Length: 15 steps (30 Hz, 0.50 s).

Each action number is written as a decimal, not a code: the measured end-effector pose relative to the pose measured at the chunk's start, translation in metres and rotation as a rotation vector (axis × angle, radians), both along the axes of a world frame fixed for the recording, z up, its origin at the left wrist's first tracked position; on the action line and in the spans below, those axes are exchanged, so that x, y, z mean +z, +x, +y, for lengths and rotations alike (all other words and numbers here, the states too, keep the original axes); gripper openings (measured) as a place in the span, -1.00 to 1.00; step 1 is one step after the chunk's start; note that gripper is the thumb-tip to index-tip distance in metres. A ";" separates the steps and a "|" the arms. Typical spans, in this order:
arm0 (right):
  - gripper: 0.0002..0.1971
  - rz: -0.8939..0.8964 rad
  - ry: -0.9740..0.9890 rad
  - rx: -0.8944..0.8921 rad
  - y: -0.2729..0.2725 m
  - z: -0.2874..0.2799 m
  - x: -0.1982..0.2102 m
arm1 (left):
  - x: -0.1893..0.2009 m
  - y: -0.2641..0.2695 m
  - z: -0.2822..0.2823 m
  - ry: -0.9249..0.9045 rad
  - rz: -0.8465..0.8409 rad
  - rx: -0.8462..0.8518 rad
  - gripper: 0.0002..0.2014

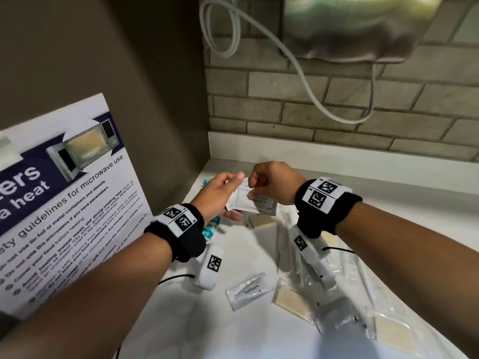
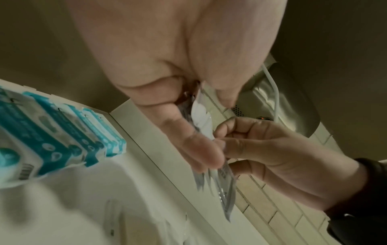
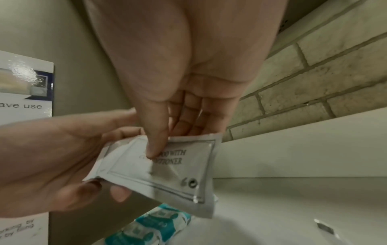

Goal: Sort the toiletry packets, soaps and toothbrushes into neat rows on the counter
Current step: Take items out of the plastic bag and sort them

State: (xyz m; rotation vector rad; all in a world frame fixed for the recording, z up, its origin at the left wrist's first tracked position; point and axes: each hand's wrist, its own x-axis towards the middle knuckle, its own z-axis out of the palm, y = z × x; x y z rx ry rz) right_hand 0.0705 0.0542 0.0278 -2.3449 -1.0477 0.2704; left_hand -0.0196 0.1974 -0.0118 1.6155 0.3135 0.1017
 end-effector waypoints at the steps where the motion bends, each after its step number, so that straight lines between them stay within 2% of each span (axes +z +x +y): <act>1: -0.79 0.005 0.007 -0.015 0.001 0.001 -0.002 | -0.002 0.000 0.001 0.034 0.000 -0.007 -0.75; 4: -0.74 0.039 0.017 -0.053 0.005 0.002 -0.012 | -0.011 0.002 0.008 0.109 0.011 -0.025 -0.70; 8: -0.64 0.098 0.012 -0.164 0.020 -0.008 -0.034 | -0.011 0.005 0.023 0.132 -0.009 0.035 -0.72; 10: -0.56 0.078 -0.165 -0.126 0.020 -0.015 -0.043 | -0.011 0.006 0.029 0.131 -0.014 0.059 -0.73; 13: -0.46 -0.060 -0.564 0.075 0.007 -0.016 -0.061 | -0.014 0.009 0.029 0.143 -0.007 0.037 -0.72; 15: -0.36 -0.080 -0.695 0.113 -0.001 -0.018 -0.073 | -0.016 0.012 0.023 0.149 -0.008 0.006 -0.72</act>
